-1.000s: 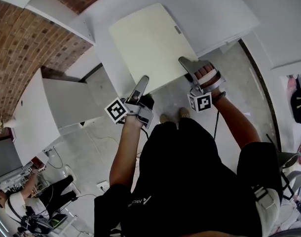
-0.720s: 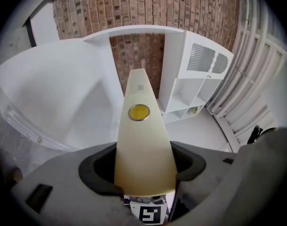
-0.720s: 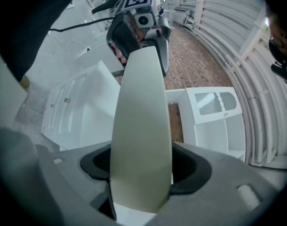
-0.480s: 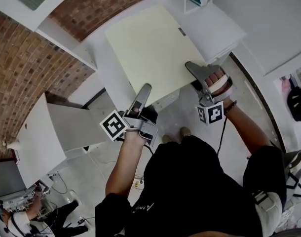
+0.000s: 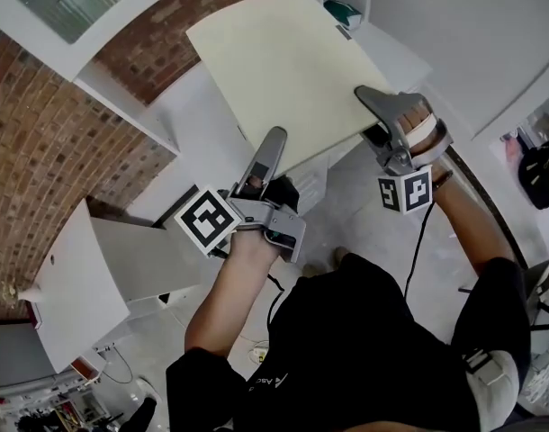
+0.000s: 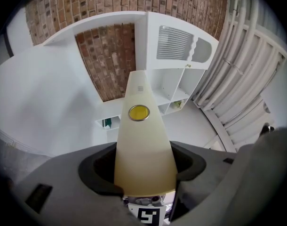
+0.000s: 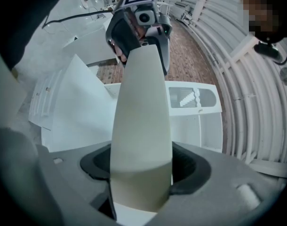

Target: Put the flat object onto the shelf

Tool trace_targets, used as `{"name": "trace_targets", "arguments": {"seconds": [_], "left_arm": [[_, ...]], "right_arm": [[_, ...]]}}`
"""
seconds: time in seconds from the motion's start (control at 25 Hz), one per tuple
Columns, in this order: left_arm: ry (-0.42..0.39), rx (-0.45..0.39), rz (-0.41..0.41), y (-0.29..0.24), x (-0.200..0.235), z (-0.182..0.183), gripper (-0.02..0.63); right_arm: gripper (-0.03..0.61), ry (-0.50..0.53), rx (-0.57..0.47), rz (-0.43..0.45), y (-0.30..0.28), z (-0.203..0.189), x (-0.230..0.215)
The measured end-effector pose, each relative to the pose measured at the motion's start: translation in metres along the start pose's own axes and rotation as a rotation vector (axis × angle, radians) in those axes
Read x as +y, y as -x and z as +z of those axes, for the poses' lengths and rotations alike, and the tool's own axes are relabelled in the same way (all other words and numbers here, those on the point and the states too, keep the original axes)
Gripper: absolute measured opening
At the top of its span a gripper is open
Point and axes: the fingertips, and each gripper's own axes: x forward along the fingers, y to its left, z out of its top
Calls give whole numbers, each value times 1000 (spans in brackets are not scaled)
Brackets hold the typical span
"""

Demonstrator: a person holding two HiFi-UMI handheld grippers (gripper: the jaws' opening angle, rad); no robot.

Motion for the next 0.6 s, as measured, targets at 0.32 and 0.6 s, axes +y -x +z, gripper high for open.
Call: {"name": "trace_targets", "arguments": {"seconds": [0.32,0.6], "left_arm": [[-46,14,-48,-48,-55,12,288],[-53,-37,-80,-109,-81,30,290]], "right_arm": [[319,-3,16,-67,-15,-35,-62],[319,28,-39,-84,-54,-83,-104]]}}
